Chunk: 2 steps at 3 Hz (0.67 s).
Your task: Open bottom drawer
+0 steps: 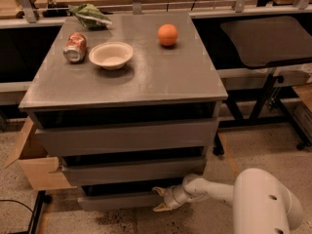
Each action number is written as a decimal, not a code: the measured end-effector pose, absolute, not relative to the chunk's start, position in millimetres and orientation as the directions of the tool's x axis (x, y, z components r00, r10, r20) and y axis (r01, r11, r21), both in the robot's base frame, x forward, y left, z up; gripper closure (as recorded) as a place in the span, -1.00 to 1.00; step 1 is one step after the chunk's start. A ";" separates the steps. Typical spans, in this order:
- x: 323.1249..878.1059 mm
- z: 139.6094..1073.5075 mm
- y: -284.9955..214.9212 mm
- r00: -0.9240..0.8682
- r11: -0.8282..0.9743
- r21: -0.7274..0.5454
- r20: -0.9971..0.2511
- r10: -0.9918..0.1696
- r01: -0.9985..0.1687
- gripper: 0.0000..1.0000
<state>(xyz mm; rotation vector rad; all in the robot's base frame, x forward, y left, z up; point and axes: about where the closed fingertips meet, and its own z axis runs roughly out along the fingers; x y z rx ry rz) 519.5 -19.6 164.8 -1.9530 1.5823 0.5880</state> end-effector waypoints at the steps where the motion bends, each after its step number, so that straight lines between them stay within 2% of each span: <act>1: 519.1 176.3 -19.7 0.209 -0.153 -0.143 -0.644 -0.736 -0.978 0.82; 2: 519.1 181.9 -19.7 0.209 -0.153 -0.143 -0.644 -0.736 -0.978 1.00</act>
Offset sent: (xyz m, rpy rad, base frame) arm -0.1527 -0.0653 -0.0042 0.0034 0.5328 -0.2238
